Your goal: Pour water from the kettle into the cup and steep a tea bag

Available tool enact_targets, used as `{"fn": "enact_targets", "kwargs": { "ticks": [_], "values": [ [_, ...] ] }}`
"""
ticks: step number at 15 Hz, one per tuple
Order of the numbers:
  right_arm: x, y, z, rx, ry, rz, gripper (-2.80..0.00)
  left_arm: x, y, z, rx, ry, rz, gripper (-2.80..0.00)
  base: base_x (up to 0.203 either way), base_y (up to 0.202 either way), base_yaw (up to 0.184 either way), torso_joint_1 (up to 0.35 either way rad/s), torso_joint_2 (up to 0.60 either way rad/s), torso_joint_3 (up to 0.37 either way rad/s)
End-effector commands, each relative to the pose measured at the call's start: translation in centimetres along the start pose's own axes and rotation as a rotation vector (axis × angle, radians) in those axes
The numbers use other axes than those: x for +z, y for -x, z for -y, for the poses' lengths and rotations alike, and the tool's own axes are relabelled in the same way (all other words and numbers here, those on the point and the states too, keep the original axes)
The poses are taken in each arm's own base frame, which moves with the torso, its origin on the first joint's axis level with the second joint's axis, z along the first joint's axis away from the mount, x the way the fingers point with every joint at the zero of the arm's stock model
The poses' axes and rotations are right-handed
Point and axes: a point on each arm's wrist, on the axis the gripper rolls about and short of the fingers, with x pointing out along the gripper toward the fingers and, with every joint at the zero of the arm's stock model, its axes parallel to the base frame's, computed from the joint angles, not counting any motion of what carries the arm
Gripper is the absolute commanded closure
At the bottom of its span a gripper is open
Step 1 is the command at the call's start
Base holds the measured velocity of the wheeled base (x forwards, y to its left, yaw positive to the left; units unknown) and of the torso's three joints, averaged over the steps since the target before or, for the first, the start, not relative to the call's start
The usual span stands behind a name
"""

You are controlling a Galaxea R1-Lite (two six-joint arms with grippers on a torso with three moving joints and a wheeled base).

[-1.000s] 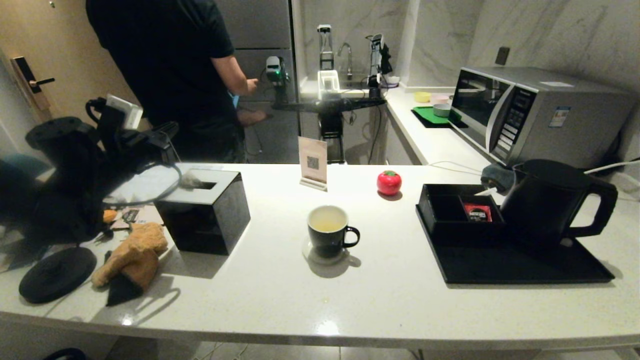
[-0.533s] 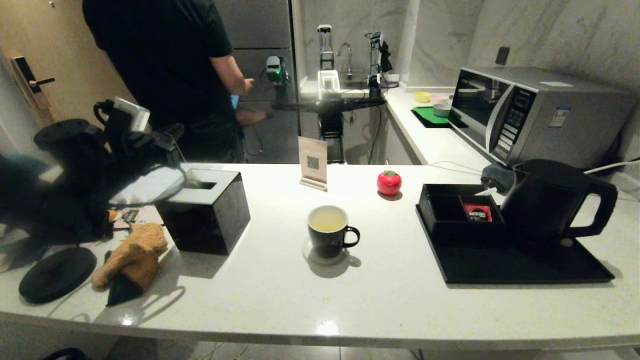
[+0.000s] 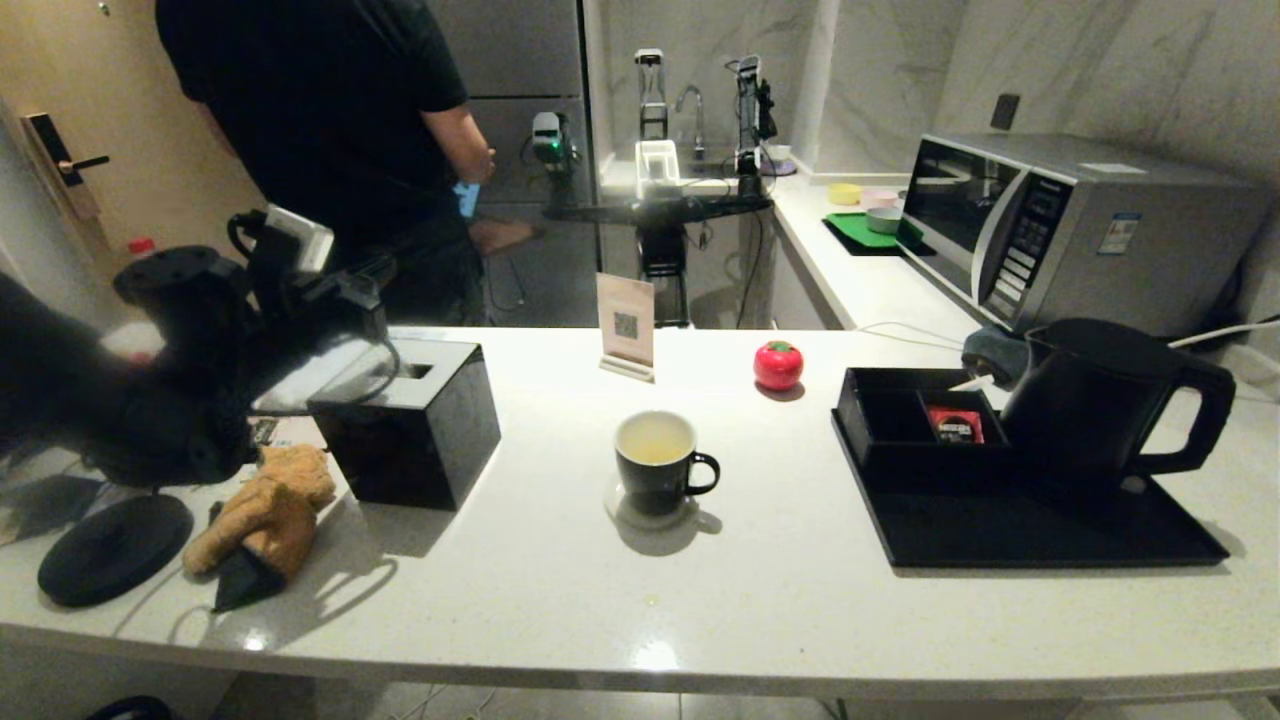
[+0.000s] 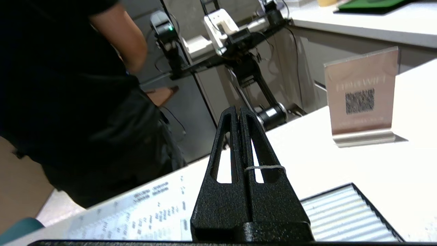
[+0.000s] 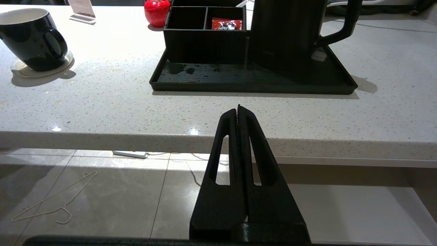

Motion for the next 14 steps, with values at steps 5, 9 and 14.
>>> {"fn": "enact_targets", "kwargs": {
  "ticks": [5,9,14],
  "values": [
    [-0.01,0.00,0.00,0.000,0.000,0.000,0.00,-0.92,-0.17,0.22,-0.007,0.007,-0.013,0.00,0.000,0.000,0.000,0.000,0.00,0.000],
    [-0.01,0.00,0.00,0.000,0.000,0.000,0.00,-0.92,-0.12,0.24,-0.006,0.007,-0.015,0.00,0.000,0.000,0.000,0.000,0.00,0.000],
    [-0.01,0.00,0.00,0.000,0.000,0.000,0.00,-0.94,-0.07,0.15,-0.010,0.007,-0.015,0.00,0.000,0.000,0.000,0.000,0.00,0.000]
  ]
}}
